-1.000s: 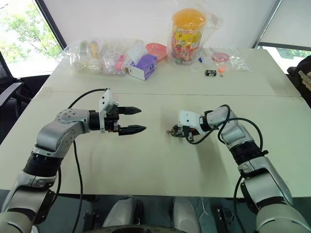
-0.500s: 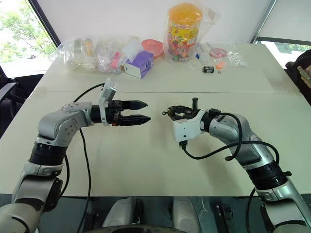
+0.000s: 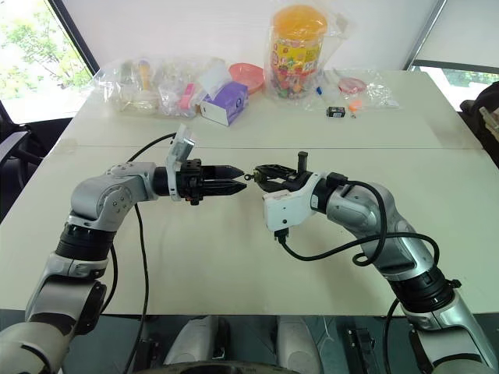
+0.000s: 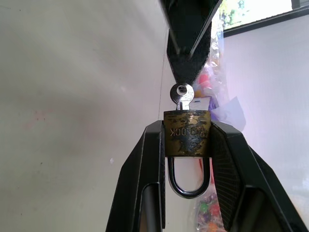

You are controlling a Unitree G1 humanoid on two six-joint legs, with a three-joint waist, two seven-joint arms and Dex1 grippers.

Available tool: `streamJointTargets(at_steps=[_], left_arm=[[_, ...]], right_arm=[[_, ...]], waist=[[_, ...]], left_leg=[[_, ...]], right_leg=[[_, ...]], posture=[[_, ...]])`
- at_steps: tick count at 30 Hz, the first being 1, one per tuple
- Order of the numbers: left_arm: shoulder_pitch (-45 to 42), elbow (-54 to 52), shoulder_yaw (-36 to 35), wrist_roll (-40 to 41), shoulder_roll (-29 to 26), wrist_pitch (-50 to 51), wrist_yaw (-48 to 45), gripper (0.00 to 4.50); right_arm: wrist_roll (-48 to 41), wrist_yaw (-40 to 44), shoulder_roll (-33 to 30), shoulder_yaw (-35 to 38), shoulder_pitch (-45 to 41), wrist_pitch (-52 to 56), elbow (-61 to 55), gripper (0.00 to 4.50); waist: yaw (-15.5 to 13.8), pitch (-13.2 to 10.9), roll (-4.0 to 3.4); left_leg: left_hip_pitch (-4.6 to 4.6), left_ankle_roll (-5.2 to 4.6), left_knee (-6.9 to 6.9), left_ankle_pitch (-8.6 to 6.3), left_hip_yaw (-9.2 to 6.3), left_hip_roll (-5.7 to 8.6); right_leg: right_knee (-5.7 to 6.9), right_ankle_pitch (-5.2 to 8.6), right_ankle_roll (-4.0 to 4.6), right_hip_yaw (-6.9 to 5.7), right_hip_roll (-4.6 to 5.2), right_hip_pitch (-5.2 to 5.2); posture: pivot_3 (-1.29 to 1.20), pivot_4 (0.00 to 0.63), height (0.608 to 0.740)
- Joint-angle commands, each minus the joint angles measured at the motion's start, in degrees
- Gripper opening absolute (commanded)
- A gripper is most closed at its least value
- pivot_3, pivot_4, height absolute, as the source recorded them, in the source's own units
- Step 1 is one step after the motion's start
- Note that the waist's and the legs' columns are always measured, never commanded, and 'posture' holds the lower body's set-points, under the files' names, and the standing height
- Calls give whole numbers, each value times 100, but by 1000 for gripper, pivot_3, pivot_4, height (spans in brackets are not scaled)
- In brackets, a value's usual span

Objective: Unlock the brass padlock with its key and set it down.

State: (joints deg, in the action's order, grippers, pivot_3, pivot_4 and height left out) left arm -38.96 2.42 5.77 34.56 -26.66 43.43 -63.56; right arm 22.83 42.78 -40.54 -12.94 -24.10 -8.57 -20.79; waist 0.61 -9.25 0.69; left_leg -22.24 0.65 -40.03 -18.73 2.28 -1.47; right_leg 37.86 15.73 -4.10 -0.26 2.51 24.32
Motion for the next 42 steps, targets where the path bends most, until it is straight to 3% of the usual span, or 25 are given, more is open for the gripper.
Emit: streamJointTargets(at_steps=[1, 8, 11, 14, 15, 22, 34, 42], left_arm=[[-158, -69, -33, -15, 80, -86, 48, 2542], [-200, -71, -78, 32, 163, -28, 107, 2542], [-199, -83, -103, 48, 158, -17, 113, 1668], [-194, -105, -101, 45, 143, -8, 113, 193], [-192, -115, -90, 40, 139, -8, 114, 34], [-89, -306, 202, -315, -4, -394, 20, 34], [98, -251, 337, -1499, 249, -2488, 461, 34], [275, -305, 704, -2298, 46, -4019, 165, 34]], right_arm=[[-47, 38, 49, 63, -111, 58, -288, 692], [-56, 116, 102, 50, -138, 130, -346, 692], [-68, 144, 116, 58, -144, 152, -356, 692], [-69, 159, 131, 56, -150, 175, -373, 692], [-72, 163, 137, 57, -153, 181, -375, 692], [-158, 243, 190, 69, -197, 303, -408, 692], [-627, 611, 320, 63, -271, 946, -632, 692], [-667, 834, 219, -32, -74, 967, -593, 692]], waist=[[-1, 0, 0], [0, 0, 0], [0, 0, 0], [0, 0, 0], [0, 0, 0], [0, 0, 0], [-6, 0, 0], [-4, 0, 0]], left_leg=[[0, 0, 0, 0, 0, 0], [0, 0, 0, 0, 0, 0], [0, 0, 0, 0, 0, 0], [0, 0, 0, 0, 0, 0], [0, 0, 0, 0, 0, 0], [0, 0, -1, 0, 0, 0], [0, 0, -1, 0, 1, 1], [0, 0, -1, 0, 1, 0]], right_leg=[[0, 0, 0, 0, -1, 0], [0, 0, 0, 0, -1, 0], [0, 0, 0, 0, -1, 0], [0, 0, 0, 0, -1, 0], [0, 0, 0, 0, -1, 0], [1, 0, 0, 0, -1, 0], [1, 0, 0, 0, 0, 0], [1, 0, 0, 0, -2, 0]], posture=[[0, 150, 740], [0, 150, 740], [0, 150, 740], [0, 150, 740], [0, 150, 740], [0, 150, 740], [0, 150, 740], [0, 150, 740]])
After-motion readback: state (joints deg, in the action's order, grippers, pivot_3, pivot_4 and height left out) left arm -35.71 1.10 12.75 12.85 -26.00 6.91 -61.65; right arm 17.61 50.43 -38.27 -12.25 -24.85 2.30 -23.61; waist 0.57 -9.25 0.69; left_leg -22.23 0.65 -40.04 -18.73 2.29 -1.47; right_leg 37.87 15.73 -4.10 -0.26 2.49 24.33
